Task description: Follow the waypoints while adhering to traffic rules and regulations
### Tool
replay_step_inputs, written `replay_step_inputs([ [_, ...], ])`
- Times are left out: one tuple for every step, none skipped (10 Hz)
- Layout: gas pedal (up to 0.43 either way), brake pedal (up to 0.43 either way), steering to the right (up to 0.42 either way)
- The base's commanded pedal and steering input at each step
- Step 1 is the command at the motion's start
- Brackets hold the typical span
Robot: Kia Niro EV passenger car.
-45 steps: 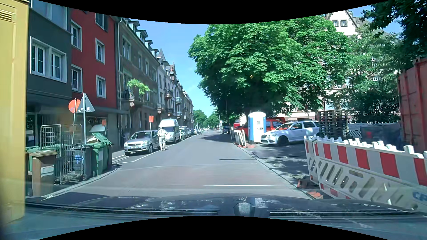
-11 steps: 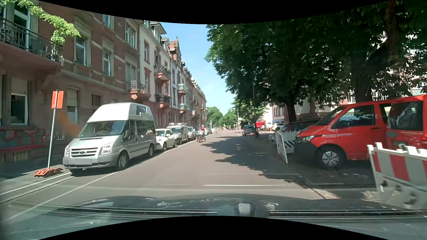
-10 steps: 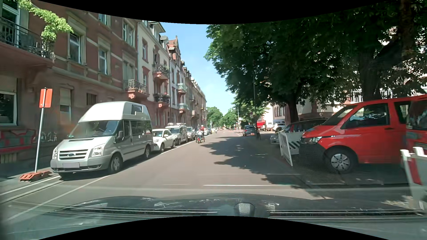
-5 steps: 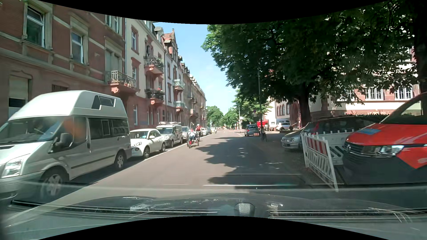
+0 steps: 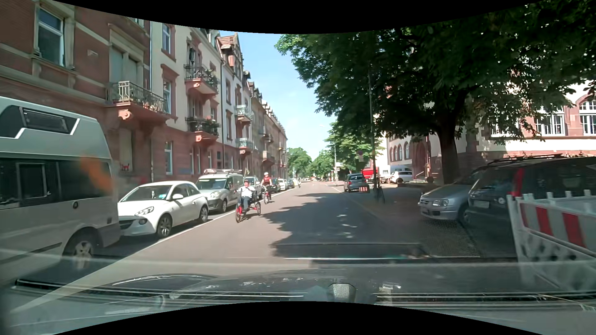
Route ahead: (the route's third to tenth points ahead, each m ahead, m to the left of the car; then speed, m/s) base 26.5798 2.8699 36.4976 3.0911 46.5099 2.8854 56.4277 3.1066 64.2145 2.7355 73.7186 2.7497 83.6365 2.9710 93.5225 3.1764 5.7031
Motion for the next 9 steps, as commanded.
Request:
replay_step_inputs([
  [0.118, 0.0, 0.002],
  [0.118, 0.0, 0.004],
  [0.118, 0.0, 0.004],
  [0.118, 0.0, 0.004],
  [0.118, 0.0, 0.004],
  [0.118, 0.0, 0.003],
  [0.11, 0.0, 0.003],
  [0.11, 0.0, 0.003],
  [0.11, 0.0, 0.003],
])
